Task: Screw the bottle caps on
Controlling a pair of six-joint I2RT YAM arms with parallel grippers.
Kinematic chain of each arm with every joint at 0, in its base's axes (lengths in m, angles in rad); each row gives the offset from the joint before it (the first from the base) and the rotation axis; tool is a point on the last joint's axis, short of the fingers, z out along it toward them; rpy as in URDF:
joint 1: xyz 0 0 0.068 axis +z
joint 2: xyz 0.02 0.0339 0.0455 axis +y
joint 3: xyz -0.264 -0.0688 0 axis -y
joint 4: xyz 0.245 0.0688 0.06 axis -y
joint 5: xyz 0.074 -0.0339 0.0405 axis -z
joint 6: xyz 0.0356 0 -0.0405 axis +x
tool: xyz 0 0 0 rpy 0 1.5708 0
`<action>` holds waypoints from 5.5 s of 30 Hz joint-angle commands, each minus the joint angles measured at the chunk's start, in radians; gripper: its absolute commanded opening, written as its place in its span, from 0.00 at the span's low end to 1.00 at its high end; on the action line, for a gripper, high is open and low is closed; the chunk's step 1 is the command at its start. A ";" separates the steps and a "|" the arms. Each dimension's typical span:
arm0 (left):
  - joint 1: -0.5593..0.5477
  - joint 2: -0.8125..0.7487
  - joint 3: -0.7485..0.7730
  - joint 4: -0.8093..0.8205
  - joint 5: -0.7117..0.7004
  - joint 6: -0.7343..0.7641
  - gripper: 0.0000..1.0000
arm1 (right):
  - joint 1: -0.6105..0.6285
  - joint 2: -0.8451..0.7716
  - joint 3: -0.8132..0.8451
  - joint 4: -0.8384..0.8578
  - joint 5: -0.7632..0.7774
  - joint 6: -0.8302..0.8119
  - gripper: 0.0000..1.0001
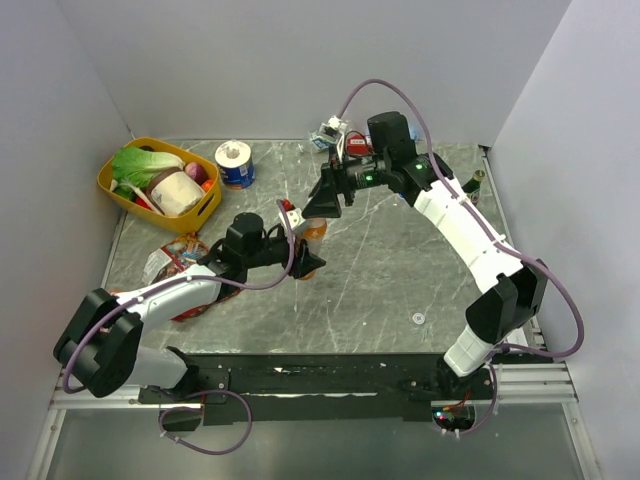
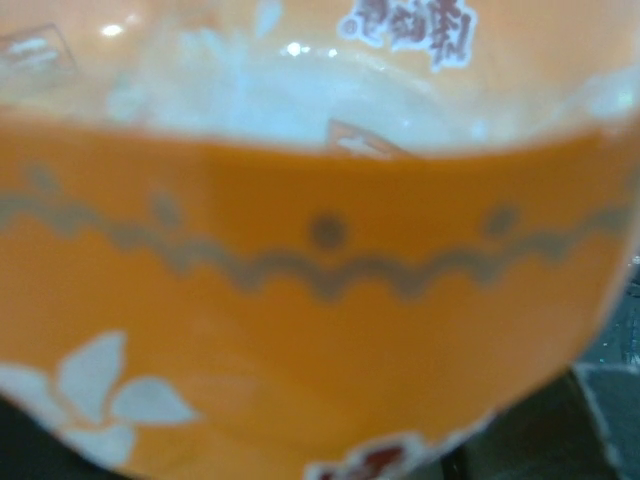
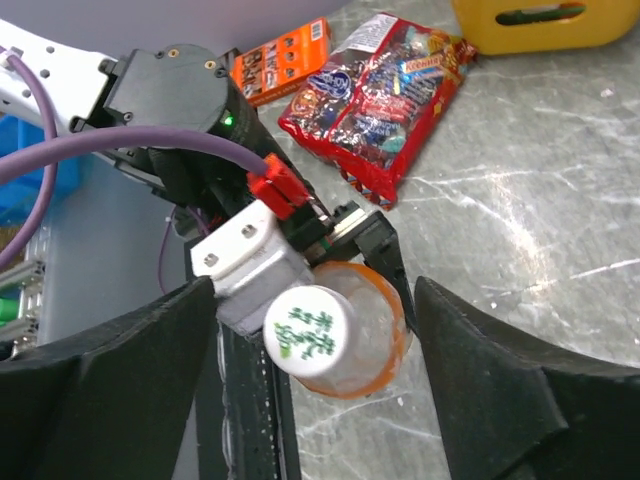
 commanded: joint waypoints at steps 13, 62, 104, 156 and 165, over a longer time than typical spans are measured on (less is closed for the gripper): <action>0.029 -0.015 0.068 0.090 0.071 -0.101 0.01 | 0.006 -0.088 -0.095 0.114 0.047 0.011 0.48; 0.164 0.030 0.229 -0.416 -0.299 0.083 0.96 | -0.232 -0.078 -0.483 0.525 0.361 -0.334 0.07; 0.165 0.059 0.219 -0.365 -0.276 0.051 0.96 | -0.257 -0.036 -0.375 0.431 0.455 -0.271 0.60; 0.263 1.377 1.739 -0.404 -0.188 0.686 0.96 | -0.294 -0.243 -0.342 0.348 0.493 -0.173 0.99; 0.266 1.489 1.831 -0.319 -0.207 0.663 0.96 | -0.306 -0.213 -0.310 0.333 0.495 -0.141 0.99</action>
